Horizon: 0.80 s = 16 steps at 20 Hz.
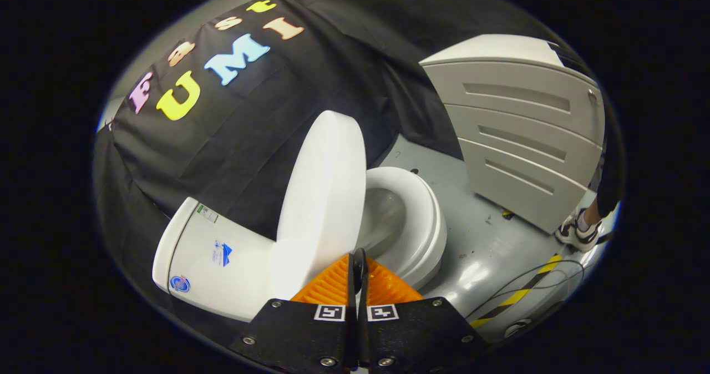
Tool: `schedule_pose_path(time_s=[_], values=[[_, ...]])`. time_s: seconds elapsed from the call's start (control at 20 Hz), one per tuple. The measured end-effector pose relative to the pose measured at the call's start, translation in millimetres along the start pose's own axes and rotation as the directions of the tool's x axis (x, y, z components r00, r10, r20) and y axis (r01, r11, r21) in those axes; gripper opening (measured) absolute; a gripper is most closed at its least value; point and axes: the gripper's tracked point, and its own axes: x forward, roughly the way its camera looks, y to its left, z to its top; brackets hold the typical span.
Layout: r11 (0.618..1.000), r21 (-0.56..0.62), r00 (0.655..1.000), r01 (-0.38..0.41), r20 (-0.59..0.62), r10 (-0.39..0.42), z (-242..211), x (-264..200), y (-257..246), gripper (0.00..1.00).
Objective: Open the toilet lid.
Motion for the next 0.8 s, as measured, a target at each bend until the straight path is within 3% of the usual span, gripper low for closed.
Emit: schedule_pose_path(time_s=[0.15,0.6,0.8], values=[[0.993,-0.114,1.0,0.018,0.013,-0.016,7,-9,14,0.0],[0.972,-0.231,0.999,0.041,0.032,-0.035,15,-27,49,0.0],[0.932,-0.356,0.997,0.069,0.057,-0.052,18,-37,72,0.0]])
